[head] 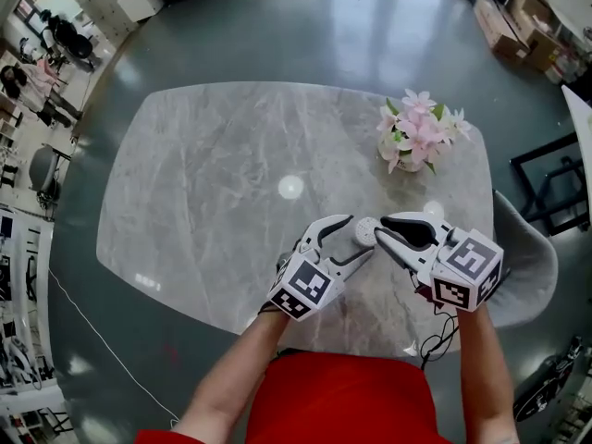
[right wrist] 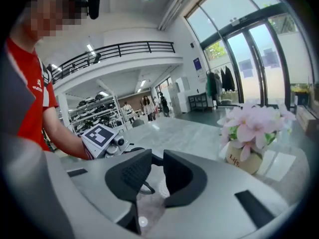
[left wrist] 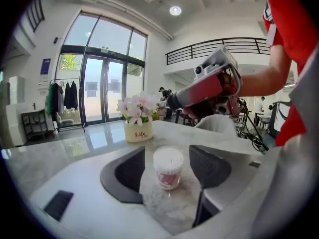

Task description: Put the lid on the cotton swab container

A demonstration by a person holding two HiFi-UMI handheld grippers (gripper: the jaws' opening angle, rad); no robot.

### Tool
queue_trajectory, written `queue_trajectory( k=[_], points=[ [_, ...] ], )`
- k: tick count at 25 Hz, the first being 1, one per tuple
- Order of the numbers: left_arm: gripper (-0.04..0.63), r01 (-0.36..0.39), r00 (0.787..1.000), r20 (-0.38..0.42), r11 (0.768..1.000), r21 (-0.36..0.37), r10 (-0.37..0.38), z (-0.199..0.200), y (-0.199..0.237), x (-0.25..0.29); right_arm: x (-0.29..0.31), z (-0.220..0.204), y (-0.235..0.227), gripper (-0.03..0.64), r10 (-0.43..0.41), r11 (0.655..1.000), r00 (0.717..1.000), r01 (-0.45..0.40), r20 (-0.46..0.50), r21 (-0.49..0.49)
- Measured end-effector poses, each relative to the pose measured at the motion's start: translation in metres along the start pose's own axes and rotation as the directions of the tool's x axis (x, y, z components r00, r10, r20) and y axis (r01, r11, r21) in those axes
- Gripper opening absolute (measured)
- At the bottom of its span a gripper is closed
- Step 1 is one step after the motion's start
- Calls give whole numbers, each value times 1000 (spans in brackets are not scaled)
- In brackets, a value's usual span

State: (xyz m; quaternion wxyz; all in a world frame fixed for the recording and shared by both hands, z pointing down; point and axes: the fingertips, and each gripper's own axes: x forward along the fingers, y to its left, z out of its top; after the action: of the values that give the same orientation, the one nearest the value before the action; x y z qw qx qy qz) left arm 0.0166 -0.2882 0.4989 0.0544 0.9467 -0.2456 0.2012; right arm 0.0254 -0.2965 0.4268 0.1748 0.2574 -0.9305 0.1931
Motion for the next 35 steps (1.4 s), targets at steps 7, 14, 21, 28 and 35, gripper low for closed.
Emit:
queue_trajectory(
  k=[7, 14, 21, 28, 35],
  points=[
    [242, -53, 968, 243, 998, -18, 56, 82, -11, -52, -64, 44, 21, 94, -84, 986, 958, 119, 274, -114],
    [42, -145, 933, 334, 989, 14, 133, 145, -34, -107, -115, 64, 50, 67, -134, 972, 873, 208, 469, -109],
    [11, -187, 910, 393, 975, 117, 128, 174, -51, -128, -139, 62, 67, 12, -175, 958, 824, 268, 539, -99],
    [11, -198, 905, 402, 975, 102, 142, 178, -60, -135, -155, 60, 75, 11, -190, 949, 804, 297, 564, -104],
    [11, -217, 905, 391, 972, 89, 166, 177, -59, -138, -166, 60, 72, 11, -202, 946, 801, 308, 564, -99]
  ],
)
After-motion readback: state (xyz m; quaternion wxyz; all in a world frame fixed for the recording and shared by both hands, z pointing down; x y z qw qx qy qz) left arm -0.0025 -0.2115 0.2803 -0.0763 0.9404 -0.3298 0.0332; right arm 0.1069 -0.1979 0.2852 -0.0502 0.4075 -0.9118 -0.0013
